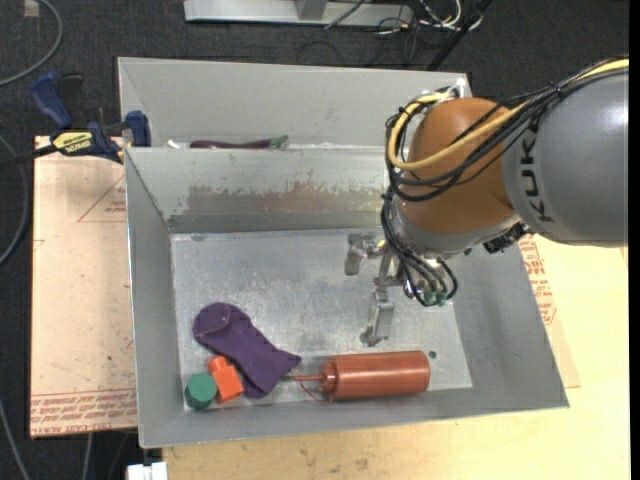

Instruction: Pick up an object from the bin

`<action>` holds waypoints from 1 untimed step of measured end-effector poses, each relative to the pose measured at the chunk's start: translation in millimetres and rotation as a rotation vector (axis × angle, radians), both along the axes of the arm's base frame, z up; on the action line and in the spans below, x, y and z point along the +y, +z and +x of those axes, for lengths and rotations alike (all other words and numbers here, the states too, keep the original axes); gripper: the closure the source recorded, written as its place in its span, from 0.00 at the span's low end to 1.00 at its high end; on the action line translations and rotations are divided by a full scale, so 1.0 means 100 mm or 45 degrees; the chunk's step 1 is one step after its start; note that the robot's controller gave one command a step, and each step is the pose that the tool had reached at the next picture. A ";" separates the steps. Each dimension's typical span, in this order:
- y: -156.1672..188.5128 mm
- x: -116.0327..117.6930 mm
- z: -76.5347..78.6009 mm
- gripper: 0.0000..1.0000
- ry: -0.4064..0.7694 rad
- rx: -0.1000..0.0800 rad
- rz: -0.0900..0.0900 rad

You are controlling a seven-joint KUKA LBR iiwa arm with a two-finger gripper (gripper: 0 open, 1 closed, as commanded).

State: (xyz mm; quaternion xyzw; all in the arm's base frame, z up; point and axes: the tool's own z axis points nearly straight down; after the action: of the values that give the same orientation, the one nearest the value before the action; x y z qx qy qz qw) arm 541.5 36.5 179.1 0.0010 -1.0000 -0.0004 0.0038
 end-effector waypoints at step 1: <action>0.05 0.00 0.01 0.00 -0.001 -0.010 0.000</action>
Offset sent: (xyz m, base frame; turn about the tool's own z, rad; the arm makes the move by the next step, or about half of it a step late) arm -0.0532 -0.0887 -0.0736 -0.0397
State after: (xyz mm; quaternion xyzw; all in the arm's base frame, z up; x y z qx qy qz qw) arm 543.0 36.3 183.7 0.0005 -1.0000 -0.0006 -0.0003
